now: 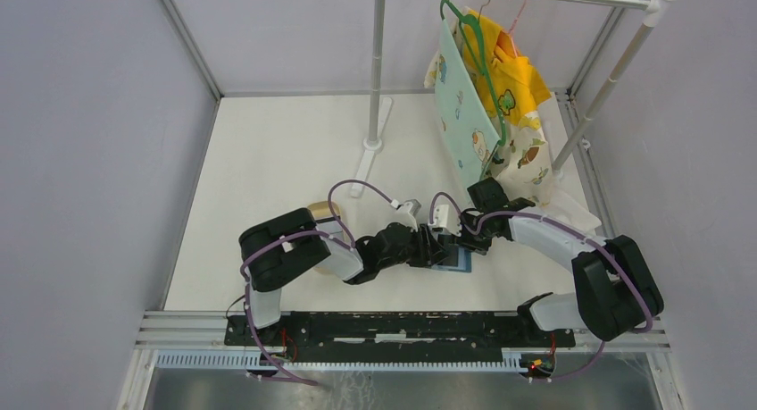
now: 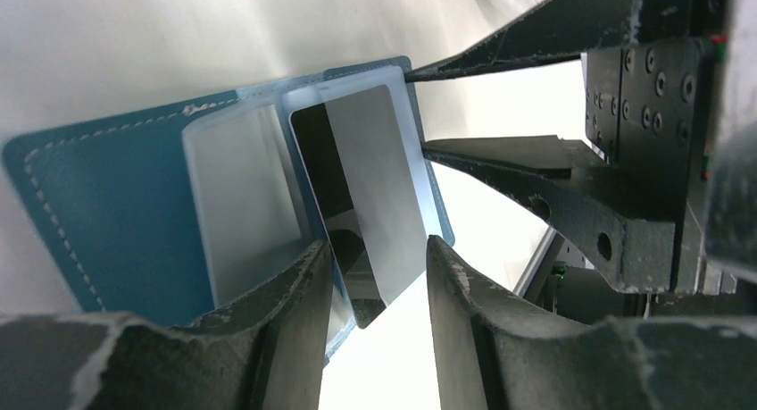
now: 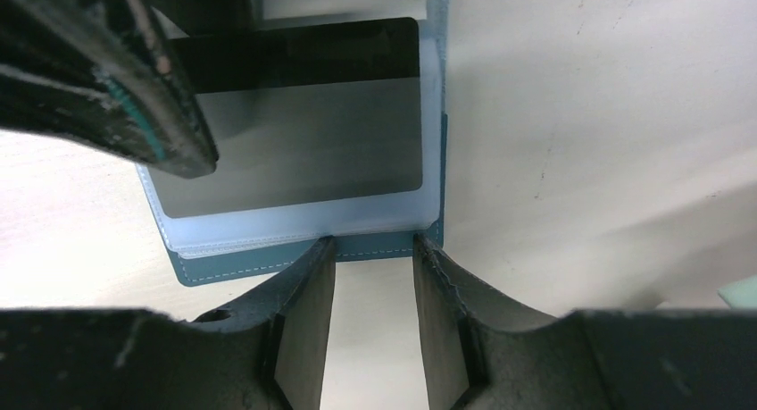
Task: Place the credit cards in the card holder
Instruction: Insert the credit card into the card holder.
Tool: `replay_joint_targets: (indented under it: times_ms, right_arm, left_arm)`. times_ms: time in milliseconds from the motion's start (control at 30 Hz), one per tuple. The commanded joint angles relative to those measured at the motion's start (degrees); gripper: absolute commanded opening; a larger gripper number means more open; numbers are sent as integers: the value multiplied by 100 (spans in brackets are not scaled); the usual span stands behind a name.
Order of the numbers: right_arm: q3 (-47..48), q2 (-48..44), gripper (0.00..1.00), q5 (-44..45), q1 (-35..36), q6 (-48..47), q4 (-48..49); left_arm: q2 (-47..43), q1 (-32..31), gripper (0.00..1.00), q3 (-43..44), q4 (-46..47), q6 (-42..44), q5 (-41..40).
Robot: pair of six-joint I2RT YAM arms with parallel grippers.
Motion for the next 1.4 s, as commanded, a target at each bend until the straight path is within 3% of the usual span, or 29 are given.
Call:
replay_joint_targets:
  times_ms: [0,267,400,833,1367]
  right_arm:
    - [-12,245,44,-540,49,146,233]
    - [78,307,43,-1111,41,366,272]
    - [68,297,43,-1139,35,462,367]
    - [57,332,43,-1046,-69,482,383]
    - [50,377,43,-1019,-69,465,378]
  left_arm:
    - [104,-151,50,-74,733,103,363]
    - [388,-57,50,-231,1325,-471,470]
    - [288,-11,54,-301,765,-593,158]
    - [-372,-14,53,-137,-858,-62,-647]
    - [-632,-20,54,-207,-959,97,-696]
